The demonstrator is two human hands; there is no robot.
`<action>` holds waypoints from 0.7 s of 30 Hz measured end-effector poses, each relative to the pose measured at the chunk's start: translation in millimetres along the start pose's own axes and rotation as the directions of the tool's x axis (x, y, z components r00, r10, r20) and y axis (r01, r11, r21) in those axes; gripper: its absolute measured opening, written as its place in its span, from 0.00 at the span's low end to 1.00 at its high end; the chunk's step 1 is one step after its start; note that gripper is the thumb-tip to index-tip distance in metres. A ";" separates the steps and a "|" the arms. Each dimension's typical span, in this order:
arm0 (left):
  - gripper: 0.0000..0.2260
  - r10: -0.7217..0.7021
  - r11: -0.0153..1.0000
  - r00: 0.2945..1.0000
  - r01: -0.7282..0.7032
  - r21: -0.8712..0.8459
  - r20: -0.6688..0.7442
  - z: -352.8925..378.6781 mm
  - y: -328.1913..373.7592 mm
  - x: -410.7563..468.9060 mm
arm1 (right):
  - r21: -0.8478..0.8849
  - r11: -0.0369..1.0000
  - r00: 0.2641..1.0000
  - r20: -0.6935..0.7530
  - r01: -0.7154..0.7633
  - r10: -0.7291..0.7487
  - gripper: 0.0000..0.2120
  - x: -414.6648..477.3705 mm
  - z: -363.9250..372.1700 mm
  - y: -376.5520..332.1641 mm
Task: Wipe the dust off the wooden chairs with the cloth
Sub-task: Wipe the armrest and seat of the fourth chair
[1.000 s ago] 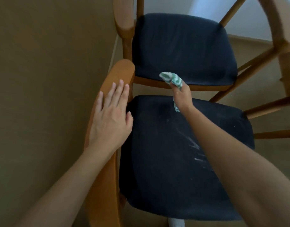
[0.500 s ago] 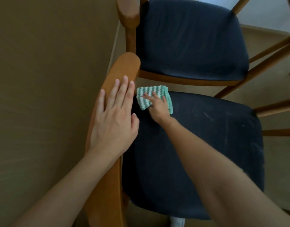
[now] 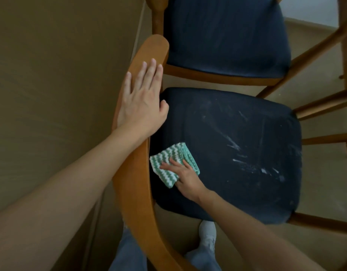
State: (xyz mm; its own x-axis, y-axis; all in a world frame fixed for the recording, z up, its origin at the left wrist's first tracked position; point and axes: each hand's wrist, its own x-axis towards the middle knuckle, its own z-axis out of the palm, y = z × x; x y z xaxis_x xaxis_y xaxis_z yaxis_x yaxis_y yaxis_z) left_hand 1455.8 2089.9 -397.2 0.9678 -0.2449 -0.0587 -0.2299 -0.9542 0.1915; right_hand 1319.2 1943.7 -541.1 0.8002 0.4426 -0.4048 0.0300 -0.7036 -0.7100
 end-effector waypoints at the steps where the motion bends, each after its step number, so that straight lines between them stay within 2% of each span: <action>1: 0.30 0.002 1.000 1.000 -0.002 0.002 0.000 -0.2 -0.3 -0.1 | 0.008 1.000 1.000 0.025 0.000 0.000 0.35 -11.3 4.8 0.2; 8: 0.30 0.002 1.000 1.000 -0.002 0.006 0.003 -1.8 -0.2 -0.7 | -0.075 0.997 0.952 0.306 0.013 0.010 0.29 -78.7 24.7 2.6; 11: 0.30 0.006 1.000 1.000 -0.006 0.006 -0.004 -2.5 -0.9 -1.4 | -0.250 0.967 0.885 0.441 -0.039 0.150 0.25 -108.2 44.4 10.5; 13: 0.30 0.004 1.000 1.000 -0.004 0.005 0.010 -2.6 -0.1 -1.5 | -0.287 0.950 0.858 0.452 -0.119 0.244 0.21 -116.9 52.5 19.3; 15: 0.31 0.004 1.000 1.000 -0.004 0.011 0.008 -2.1 0.1 -1.3 | -0.075 0.942 0.868 0.371 -0.326 0.330 0.15 -110.8 40.5 16.5; 16: 0.31 0.007 1.000 1.000 -0.007 0.012 0.003 -2.3 -0.6 -1.2 | 0.104 0.896 0.858 0.354 -0.432 0.373 0.13 -105.3 29.4 12.4; 17: 0.31 0.013 1.000 1.000 -0.013 0.010 0.002 -2.6 -1.1 -1.1 | 0.318 0.806 0.854 0.339 -0.499 0.395 0.11 -100.0 16.1 5.7; 19: 0.31 0.019 1.000 1.000 -0.019 0.003 -0.004 -2.3 -1.2 -0.8 | 0.584 0.645 0.864 0.241 -0.493 0.441 0.08 -88.0 -13.0 -6.1; 21: 0.31 0.015 1.000 1.000 -0.015 0.009 -0.006 -1.1 -0.4 -1.8 | 0.761 0.528 0.868 0.090 -0.377 0.489 0.08 -67.4 -45.7 -10.6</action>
State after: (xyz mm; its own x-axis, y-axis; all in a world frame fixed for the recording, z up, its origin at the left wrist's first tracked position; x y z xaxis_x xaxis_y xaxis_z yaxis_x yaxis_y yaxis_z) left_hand 1454.3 2090.9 -396.1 0.9647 -0.2586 -0.0502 -0.2456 -0.9518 0.1838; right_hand 1292.4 1896.0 -480.0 0.6548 0.0904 -0.7504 -0.7416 -0.1147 -0.6609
